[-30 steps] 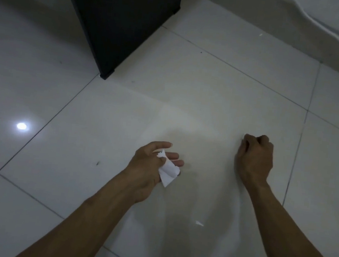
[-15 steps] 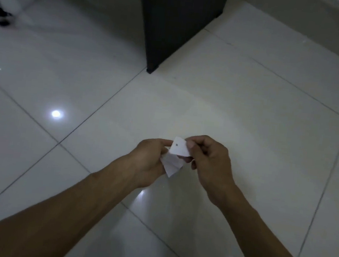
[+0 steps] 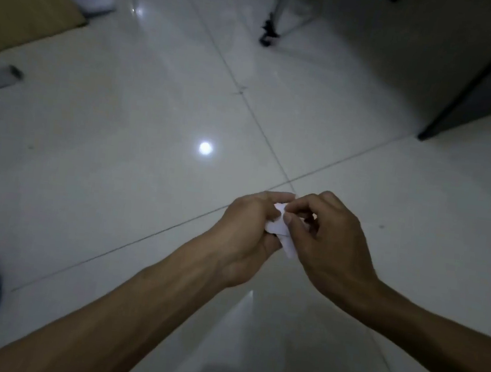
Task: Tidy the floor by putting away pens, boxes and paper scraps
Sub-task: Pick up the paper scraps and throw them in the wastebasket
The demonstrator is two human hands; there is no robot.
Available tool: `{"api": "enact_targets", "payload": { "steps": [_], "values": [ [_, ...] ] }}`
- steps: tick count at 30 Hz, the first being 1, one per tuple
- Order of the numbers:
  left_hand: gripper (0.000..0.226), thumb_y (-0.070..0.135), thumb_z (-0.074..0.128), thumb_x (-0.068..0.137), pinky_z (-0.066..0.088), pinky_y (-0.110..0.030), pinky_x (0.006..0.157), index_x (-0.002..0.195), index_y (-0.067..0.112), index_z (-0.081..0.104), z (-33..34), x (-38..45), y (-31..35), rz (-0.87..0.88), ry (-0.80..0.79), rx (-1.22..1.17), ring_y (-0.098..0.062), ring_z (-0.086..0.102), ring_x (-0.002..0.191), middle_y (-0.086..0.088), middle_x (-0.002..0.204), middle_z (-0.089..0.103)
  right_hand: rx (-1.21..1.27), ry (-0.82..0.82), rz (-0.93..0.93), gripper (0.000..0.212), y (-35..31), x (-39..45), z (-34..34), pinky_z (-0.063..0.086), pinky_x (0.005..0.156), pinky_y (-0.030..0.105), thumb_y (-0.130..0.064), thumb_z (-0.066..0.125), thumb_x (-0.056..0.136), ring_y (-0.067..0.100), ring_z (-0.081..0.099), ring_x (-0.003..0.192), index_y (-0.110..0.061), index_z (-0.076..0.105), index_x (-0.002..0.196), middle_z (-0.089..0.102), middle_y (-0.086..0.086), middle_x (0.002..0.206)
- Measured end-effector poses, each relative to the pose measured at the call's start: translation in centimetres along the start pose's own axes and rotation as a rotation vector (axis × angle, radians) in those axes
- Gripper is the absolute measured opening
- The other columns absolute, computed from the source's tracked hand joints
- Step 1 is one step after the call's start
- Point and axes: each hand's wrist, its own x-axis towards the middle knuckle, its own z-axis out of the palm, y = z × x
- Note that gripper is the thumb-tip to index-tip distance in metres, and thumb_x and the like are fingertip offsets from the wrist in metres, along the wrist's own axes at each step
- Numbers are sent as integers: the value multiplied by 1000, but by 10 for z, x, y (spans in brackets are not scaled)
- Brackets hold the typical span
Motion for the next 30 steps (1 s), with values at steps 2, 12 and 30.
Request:
{"api": "enact_targets", "payload": {
  "steps": [2,12,30],
  "values": [
    [37,-8,33,93,60,-31,75,119,1,57,-35,-21,9,87,70,-46,-24,72,80,-21,101,69,-1,-57,-53,12,-32,5,24,38,59,5,-31,60,88,4,55,74,-19,63,90,58,-5,87],
    [34,-7,39,94,59,-31,74,112,11,61,-192,-106,41,499,534,-242,-24,71,91,-13,110,68,266,-326,-1,21,-194,16,151,57,63,24,-37,65,85,9,63,76,-23,57,98,62,-5,90],
    [26,-6,49,92,58,-27,71,107,13,60,-399,-256,22,804,1093,-174,-14,72,87,-5,101,71,558,-757,-71,15,-379,-66,308,61,65,38,-17,69,83,15,70,69,-26,57,84,68,-3,82]
  ]
}}
